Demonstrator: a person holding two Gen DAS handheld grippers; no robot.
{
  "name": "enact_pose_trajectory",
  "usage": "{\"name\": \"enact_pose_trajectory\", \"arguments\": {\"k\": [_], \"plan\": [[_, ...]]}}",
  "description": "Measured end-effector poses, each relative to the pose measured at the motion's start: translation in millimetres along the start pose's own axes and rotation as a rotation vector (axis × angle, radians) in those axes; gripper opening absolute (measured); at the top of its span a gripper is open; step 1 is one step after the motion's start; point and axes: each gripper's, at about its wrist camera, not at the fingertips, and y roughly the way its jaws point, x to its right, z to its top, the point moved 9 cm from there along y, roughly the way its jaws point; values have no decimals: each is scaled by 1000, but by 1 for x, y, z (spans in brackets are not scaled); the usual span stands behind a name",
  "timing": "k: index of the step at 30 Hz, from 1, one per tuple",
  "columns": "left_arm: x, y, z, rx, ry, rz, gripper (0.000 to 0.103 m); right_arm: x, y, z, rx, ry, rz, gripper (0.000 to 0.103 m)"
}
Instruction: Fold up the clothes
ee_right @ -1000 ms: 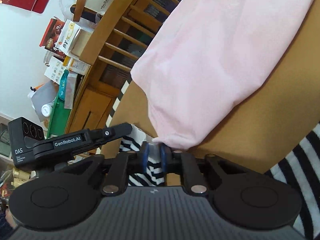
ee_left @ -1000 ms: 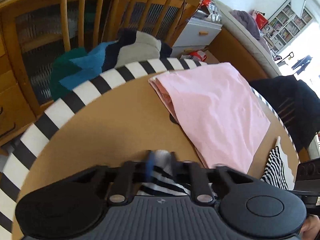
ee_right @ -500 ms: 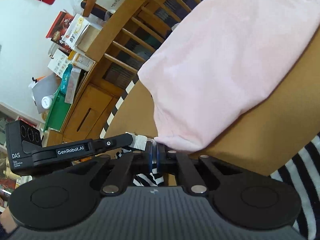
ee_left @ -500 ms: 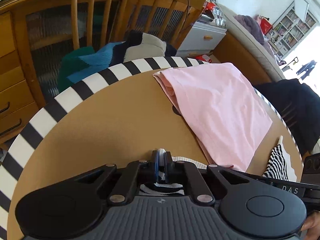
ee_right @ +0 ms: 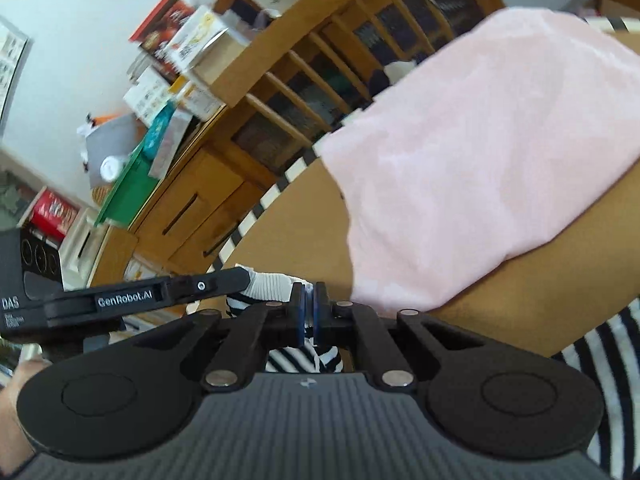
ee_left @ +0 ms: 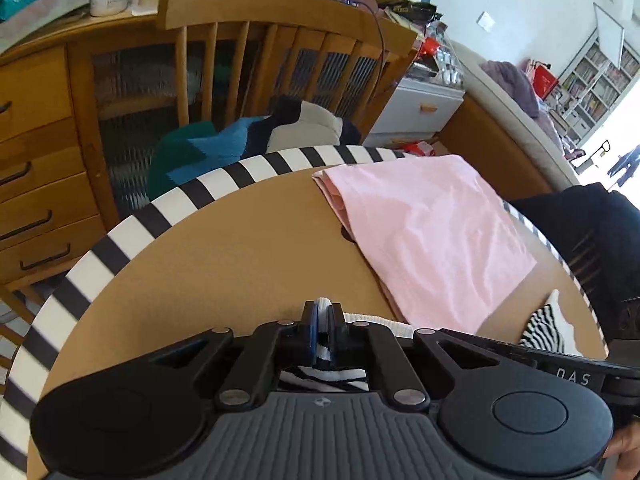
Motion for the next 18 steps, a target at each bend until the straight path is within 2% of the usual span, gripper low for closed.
{"name": "enact_pose_trajectory", "arguments": {"k": [9,18], "plan": [[23,-46,-28,43,-23,38,6,-20,-36,-20,-41,-91,2,3],[37,-79,-93,64,-62,73,6,-31,-59,-58,-166,-347,-42,3]]}}
